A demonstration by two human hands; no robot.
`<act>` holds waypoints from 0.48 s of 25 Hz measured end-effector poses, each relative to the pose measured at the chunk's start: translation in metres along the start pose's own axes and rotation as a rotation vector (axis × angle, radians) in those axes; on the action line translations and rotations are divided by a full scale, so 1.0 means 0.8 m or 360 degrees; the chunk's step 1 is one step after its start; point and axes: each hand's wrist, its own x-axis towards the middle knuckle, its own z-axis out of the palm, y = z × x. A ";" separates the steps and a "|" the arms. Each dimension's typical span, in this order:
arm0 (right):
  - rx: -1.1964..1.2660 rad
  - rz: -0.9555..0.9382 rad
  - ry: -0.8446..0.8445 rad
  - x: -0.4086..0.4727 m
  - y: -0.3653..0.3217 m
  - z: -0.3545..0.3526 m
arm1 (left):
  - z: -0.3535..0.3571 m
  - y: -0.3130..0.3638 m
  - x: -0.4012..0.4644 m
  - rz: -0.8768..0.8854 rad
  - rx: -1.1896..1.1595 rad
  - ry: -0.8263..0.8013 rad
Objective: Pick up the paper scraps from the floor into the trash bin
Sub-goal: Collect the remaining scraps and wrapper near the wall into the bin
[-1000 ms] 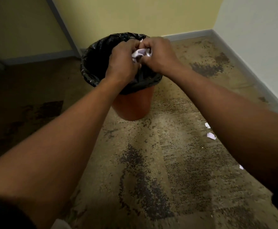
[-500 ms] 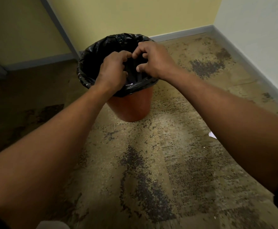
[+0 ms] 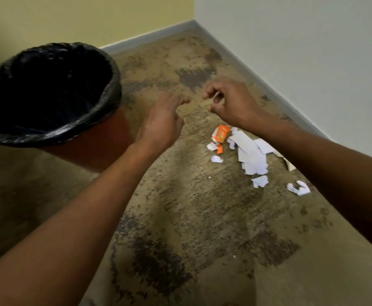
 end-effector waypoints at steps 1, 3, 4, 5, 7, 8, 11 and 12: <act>-0.0045 0.0102 -0.0045 -0.018 0.030 -0.008 | 0.025 0.007 0.000 -0.0022 -0.0030 -0.0127; -0.0129 0.0293 -0.0107 -0.055 0.084 -0.027 | 0.067 0.022 -0.002 -0.0020 -0.0041 -0.0360; -0.0188 0.0373 -0.0135 -0.073 0.107 -0.038 | 0.085 0.029 -0.004 -0.0015 -0.0029 -0.0477; -0.0247 0.0452 -0.0172 -0.090 0.128 -0.048 | 0.101 0.036 -0.006 -0.0012 -0.0015 -0.0582; -0.0364 0.0639 -0.0235 -0.125 0.169 -0.065 | 0.134 0.048 -0.008 0.0002 0.0034 -0.0743; -0.0413 0.0736 -0.0241 -0.142 0.189 -0.072 | 0.151 0.056 -0.009 0.0036 0.0074 -0.0810; -0.0465 0.0994 -0.0276 -0.186 0.236 -0.083 | 0.198 0.078 -0.016 0.0144 0.0175 -0.1007; -0.0487 0.1054 -0.0301 -0.196 0.247 -0.085 | 0.213 0.085 -0.017 0.0159 0.0221 -0.1047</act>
